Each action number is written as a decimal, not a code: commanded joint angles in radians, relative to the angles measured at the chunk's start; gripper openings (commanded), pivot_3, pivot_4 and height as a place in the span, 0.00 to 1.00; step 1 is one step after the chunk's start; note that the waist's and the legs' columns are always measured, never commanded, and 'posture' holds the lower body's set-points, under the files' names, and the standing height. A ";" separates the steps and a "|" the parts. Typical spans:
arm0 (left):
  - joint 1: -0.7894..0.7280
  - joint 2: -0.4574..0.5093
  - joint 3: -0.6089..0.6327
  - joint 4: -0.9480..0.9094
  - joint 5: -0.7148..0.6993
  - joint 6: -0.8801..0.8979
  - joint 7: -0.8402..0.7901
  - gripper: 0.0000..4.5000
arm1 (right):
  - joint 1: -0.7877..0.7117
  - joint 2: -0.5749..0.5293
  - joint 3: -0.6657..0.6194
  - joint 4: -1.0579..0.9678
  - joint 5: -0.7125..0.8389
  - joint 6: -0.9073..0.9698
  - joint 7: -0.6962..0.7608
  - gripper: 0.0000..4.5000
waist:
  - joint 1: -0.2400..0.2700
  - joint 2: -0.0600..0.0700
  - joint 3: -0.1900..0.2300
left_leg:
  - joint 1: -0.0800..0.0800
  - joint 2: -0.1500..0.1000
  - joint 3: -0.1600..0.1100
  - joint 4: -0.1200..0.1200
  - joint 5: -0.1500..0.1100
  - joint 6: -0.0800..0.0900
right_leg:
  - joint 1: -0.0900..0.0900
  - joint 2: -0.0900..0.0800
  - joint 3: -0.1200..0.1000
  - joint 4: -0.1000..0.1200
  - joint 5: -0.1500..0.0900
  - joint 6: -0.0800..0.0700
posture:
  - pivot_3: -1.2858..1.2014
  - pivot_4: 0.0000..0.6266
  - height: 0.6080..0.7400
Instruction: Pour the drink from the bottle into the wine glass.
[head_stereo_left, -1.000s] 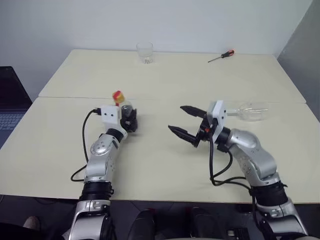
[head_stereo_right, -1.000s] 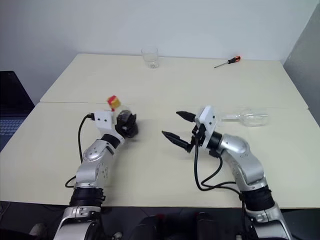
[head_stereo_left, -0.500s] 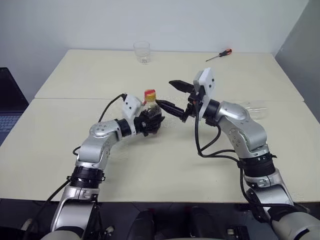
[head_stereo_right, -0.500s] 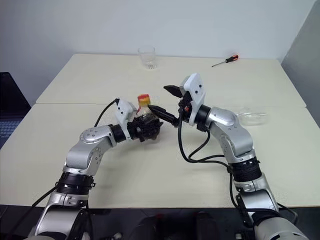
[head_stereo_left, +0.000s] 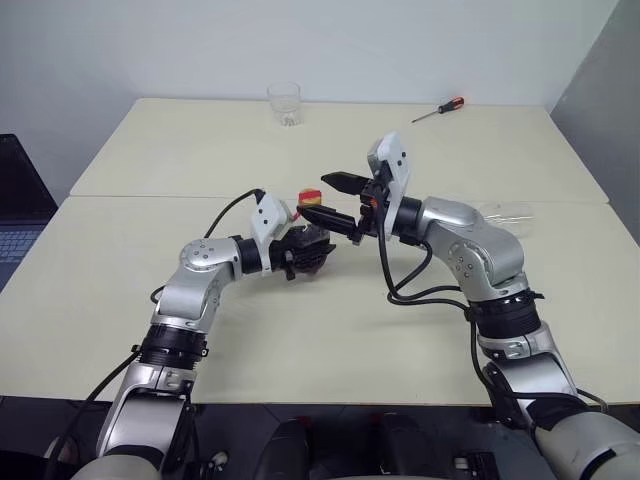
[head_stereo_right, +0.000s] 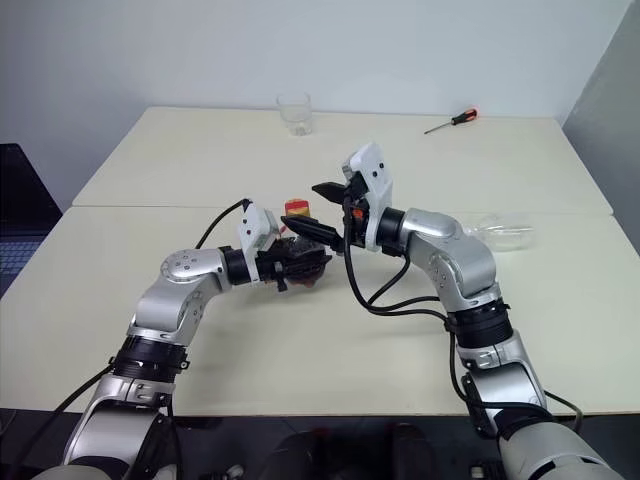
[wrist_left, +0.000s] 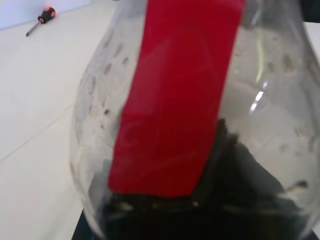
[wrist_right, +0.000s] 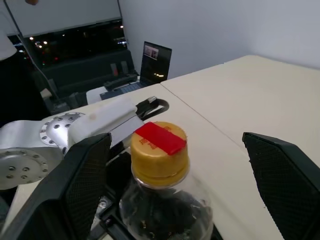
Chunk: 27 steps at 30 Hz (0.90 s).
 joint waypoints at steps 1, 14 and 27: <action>-0.027 -0.002 0.011 -0.007 0.001 -0.037 -0.008 0.39 | -0.042 0.011 -0.044 -0.003 0.036 0.020 0.002 1.00 | 0.000 0.000 0.000 | 0.000 0.000 0.000 0.000 0.000 0.000 | 0.000 0.000 0.000 0.000 0.000 0.000 | 0.52 0.24 1.00; -0.041 -0.008 0.014 -0.001 0.002 -0.040 -0.019 0.39 | -0.067 0.045 -0.068 0.028 0.050 0.048 -0.010 0.64 | 0.000 0.000 0.000 | 0.000 0.000 0.000 0.000 0.000 0.000 | 0.000 0.000 0.000 0.000 0.000 0.000 | 0.52 0.24 1.00; -0.063 -0.016 0.017 0.028 0.008 -0.056 -0.023 0.39 | -0.074 0.045 -0.077 0.038 0.049 0.044 -0.001 0.01 | -0.001 0.000 0.000 | -0.001 0.000 0.000 0.000 0.000 0.000 | -0.001 0.000 0.000 0.000 0.000 0.000 | 0.52 0.24 1.00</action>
